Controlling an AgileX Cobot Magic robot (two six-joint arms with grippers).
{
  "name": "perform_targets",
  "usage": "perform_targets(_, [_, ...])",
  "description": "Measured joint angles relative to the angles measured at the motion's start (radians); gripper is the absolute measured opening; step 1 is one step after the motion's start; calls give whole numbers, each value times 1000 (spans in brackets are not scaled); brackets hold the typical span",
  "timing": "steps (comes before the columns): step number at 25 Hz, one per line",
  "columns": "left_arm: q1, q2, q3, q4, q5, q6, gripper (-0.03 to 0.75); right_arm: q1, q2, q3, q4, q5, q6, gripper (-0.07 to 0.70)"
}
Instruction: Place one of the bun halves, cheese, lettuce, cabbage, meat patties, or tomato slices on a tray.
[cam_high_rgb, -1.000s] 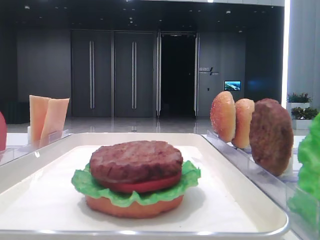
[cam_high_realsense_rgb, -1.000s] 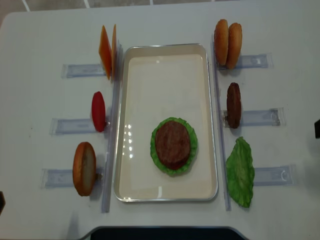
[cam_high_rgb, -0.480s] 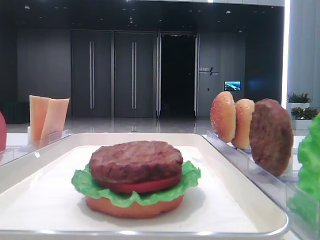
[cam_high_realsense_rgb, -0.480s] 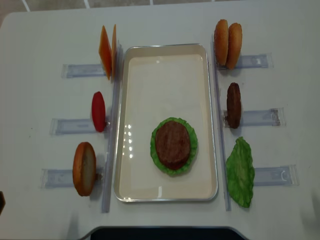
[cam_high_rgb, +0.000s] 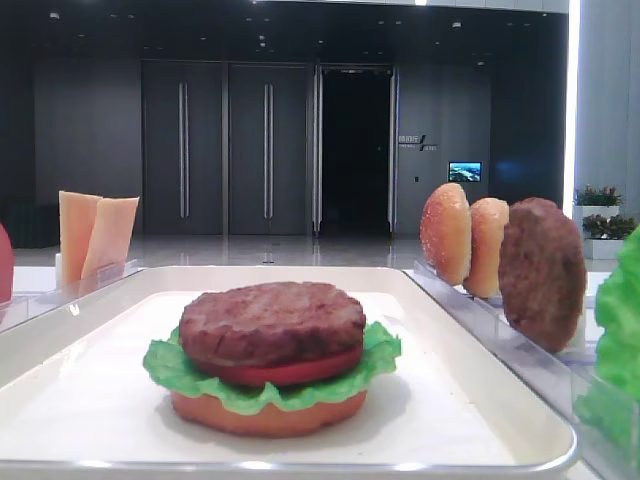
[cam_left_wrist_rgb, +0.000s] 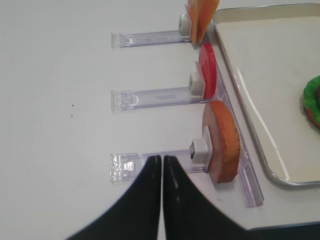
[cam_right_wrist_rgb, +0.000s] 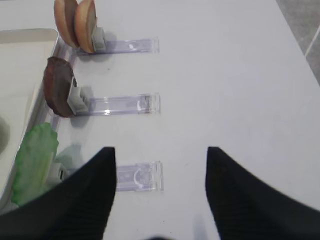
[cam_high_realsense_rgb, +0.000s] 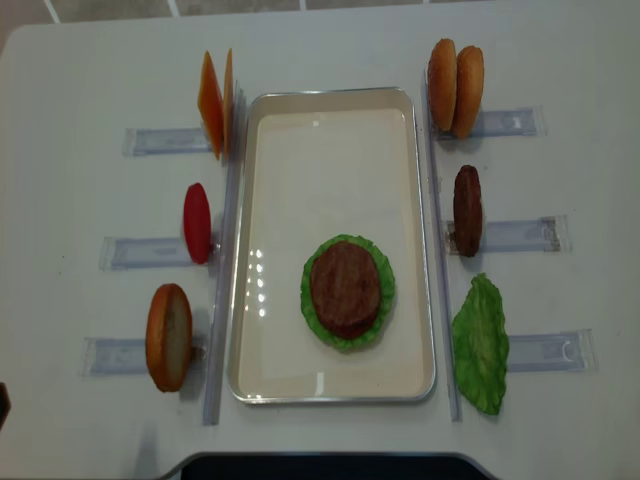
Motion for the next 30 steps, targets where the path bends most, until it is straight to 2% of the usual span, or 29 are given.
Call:
perform_targets(4, [0, 0, 0, 0, 0, 0, -1, 0, -51, 19, 0, 8, -4, 411])
perform_targets(30, [0, 0, 0, 0, 0, 0, -1, 0, -52, 34, 19, 14, -27, 410])
